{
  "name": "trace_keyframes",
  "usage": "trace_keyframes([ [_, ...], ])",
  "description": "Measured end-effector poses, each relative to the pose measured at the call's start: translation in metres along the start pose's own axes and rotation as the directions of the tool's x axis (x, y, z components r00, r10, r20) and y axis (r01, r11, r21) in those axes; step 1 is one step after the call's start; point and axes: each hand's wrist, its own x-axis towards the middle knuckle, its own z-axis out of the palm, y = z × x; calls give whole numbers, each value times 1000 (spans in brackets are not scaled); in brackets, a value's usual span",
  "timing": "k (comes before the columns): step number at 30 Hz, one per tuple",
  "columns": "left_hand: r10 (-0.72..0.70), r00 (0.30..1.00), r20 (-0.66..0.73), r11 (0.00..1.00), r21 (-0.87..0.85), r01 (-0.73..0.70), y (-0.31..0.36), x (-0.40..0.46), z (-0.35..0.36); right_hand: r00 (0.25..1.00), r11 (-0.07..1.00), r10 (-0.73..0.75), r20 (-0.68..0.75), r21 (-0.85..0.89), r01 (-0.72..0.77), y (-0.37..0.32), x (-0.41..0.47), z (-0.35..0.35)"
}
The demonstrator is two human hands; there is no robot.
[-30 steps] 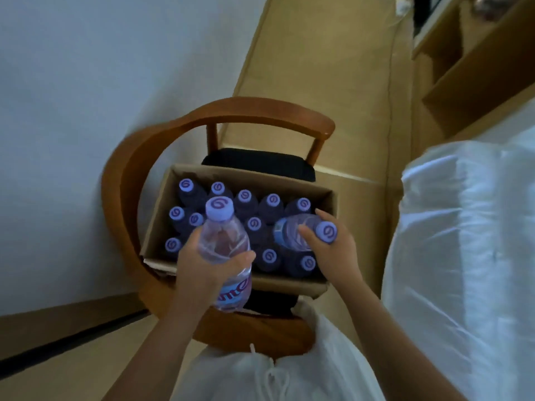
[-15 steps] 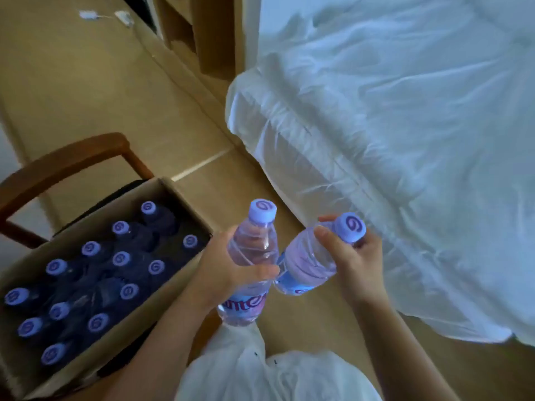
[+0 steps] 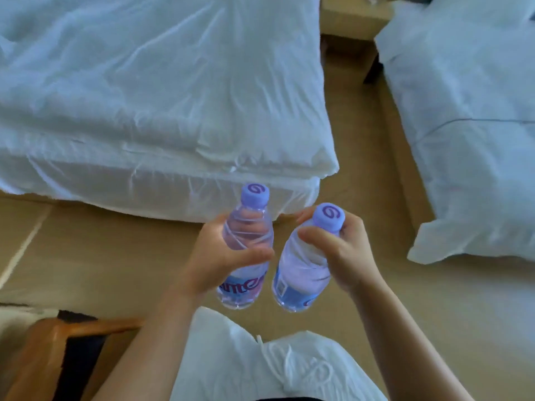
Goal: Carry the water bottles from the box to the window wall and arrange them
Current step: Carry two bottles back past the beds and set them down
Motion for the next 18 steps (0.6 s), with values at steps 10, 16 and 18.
trace_keyframes([
  [10,-1,903,430,980,181,-86,16,88,186,806,998,-38,-591,15,58,15,-52,-174],
  [16,52,738,673,948,198,-248,37,149,299,628,998,-34,-777,10,66,18,-48,-259],
  [18,62,666,744,943,174,-283,45,170,344,563,998,-39,-825,-9,56,19,-40,-290],
])
